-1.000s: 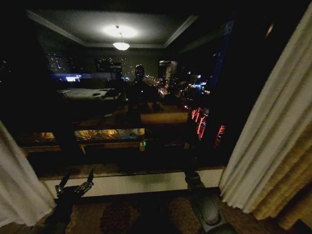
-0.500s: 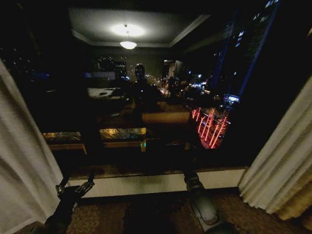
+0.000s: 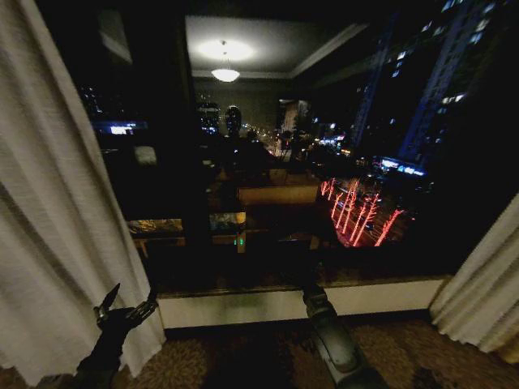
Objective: Open the curtains by pulling them apart, changing their state from closed to fully open.
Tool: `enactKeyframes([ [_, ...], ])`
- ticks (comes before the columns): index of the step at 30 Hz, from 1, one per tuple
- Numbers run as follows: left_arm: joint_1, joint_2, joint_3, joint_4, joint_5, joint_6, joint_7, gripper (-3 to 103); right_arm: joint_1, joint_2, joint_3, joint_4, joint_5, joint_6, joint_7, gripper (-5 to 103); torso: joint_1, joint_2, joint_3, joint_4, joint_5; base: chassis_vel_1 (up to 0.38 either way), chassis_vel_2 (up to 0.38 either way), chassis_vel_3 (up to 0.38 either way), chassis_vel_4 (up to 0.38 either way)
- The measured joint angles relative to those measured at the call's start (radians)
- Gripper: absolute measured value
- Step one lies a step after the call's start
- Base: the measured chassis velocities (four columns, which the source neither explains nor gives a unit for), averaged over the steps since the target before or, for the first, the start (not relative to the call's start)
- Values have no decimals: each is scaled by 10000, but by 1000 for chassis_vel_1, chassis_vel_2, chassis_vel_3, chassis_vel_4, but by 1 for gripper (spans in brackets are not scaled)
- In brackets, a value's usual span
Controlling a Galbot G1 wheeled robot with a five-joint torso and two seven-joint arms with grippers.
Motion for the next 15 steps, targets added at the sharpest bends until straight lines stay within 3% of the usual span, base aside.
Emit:
enactKeyframes([
  [15, 39, -1, -49, 106, 8, 19, -2, 100, 548, -194, 151, -537, 655, 27, -90, 100, 1, 0, 0, 1, -1, 357, 361, -348, -356],
])
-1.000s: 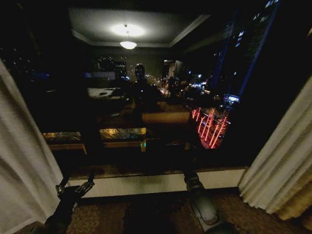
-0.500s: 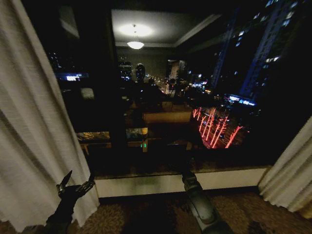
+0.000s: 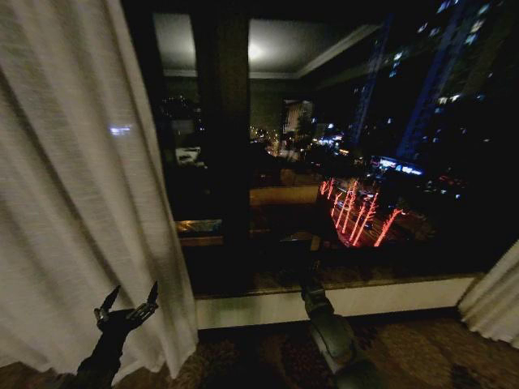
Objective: Open the curtains by pulling them apart, changing their state from closed to fully open.
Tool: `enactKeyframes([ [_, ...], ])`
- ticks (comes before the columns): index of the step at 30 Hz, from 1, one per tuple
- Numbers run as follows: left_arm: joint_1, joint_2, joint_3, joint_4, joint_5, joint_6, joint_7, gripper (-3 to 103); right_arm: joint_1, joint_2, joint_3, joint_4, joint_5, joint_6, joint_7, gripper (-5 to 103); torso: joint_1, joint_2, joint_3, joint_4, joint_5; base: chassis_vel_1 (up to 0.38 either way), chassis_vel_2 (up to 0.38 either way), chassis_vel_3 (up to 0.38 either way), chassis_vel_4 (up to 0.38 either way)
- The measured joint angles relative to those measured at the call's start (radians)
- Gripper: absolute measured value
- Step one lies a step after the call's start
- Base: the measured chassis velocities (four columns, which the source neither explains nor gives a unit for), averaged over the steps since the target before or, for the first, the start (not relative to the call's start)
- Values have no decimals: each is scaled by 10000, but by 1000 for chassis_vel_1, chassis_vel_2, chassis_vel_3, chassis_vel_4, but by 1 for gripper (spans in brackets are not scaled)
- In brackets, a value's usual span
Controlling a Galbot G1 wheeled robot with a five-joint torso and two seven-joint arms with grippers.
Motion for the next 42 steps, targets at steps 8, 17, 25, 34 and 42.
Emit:
enactKeyframes([
  [8, 46, 29, 26, -36, 7, -20, 17, 100, -240, 28, -57, 24, 496, 240, -533, 100, 0, 0, -1, -1, -1, 304, 305, -292, -328],
  [17, -10, 244, 38, 56, -87, -15, 61, 100, 72, -56, 527, -31, 2562, -447, -664, 100, -2, 1, 0, -3, 11, 77, 33, -47, -50],
  [25, -131, 570, -83, 195, -360, 151, 65, 100, 591, -527, 1105, -344, 4155, -784, -898, 100, -1, 0, 0, -1, 2, -32, -25, 28, 27],
  [34, -207, 670, -88, 290, -437, 198, 37, 100, 680, -823, 1220, -398, 4091, -680, -1121, 100, -2, 0, 0, -2, 4, 0, 0, 0, 0],
  [42, -261, 625, -43, 290, -386, 231, 42, 100, 686, -688, 1121, -376, 3707, -580, -1138, 100, -2, 0, -1, 0, 0, 0, 0, 0, 0],
])
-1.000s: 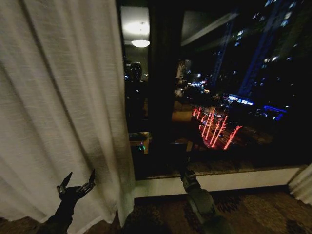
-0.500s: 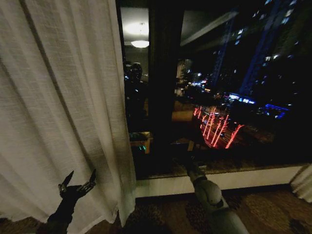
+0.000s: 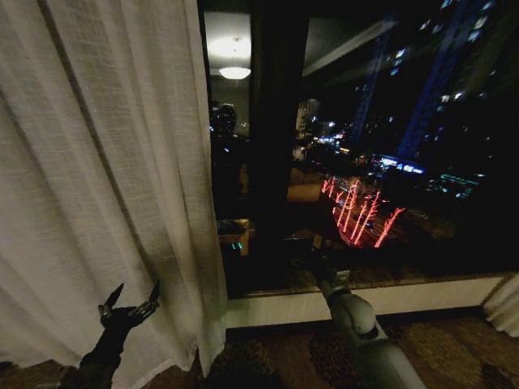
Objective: Open the curtains by pulling them apart, changing their state from closed to fully open.
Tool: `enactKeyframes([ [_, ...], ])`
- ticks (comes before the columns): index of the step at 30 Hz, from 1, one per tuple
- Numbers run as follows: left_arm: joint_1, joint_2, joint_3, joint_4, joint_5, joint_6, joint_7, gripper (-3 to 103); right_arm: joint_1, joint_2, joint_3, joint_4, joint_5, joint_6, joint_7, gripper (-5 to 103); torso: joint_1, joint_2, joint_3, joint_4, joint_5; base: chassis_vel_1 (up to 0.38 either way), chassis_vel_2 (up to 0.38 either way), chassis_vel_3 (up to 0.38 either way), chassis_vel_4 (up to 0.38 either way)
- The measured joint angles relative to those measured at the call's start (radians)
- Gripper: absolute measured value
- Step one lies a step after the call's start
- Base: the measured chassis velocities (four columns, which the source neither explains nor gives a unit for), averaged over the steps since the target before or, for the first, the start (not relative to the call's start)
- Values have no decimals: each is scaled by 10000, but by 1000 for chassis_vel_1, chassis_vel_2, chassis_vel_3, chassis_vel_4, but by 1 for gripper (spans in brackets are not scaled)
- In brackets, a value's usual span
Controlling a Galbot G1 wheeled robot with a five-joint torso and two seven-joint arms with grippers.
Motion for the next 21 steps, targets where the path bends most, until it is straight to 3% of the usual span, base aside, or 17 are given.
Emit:
enactKeyframes([
  [21, 33, -105, 9, -1, 70, -62, 25, 100, -30, 120, -140, 43, -324, 52, -84, 100, 0, 0, 0, 0, 2, 0, 0, 0, 0],
])
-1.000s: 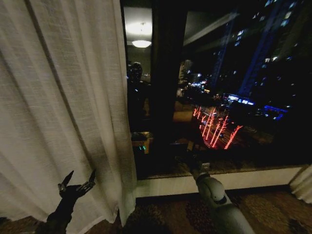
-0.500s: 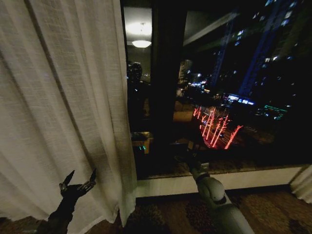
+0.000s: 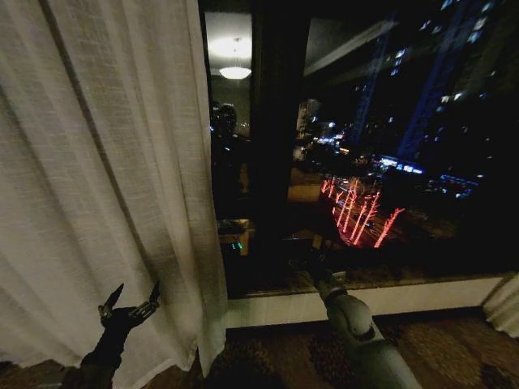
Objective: Open the curtains by pulling them apart, changing their state from closed to fully open.
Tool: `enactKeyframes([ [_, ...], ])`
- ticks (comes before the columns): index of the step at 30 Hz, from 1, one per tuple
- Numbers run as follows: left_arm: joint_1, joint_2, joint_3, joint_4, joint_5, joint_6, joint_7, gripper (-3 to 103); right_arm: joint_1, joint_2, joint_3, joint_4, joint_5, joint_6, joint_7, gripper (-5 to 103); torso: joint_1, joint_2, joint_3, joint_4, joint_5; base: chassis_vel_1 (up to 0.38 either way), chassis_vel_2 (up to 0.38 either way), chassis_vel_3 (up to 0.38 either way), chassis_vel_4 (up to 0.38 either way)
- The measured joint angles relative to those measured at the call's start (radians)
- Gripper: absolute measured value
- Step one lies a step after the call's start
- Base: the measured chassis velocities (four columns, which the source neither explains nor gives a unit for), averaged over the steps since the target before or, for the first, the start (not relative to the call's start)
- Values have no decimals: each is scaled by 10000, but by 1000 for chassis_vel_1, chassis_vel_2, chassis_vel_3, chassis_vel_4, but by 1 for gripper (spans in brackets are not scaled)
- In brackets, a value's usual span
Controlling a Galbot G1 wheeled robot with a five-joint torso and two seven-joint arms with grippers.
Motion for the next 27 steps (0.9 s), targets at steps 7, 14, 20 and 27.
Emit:
enactKeyframes([
  [7, 34, -4, -11, -25, 10, -13, 8, 100, -25, 33, -29, -20, -63, 48, -41, 100, 0, 0, 0, 0, 0, 0, 0, 0, 0],
  [14, 22, -3, 0, -28, 22, -23, 12, 100, -44, 33, 12, -30, -121, 85, -63, 100, 0, 0, 0, -1, 0, 0, 0, 0, 0],
  [20, 17, -4, 4, -5, 25, -37, 14, 100, -60, 50, 33, -51, -230, 122, -69, 100, 0, 0, 0, 0, 0, -5, 17, 1, -19],
  [27, 4, 10, -5, 15, 23, -43, 14, 100, -9, 98, 10, -94, -377, 184, -67, 100, 0, 0, 0, 0, -1, -17, 61, 30, -66],
])
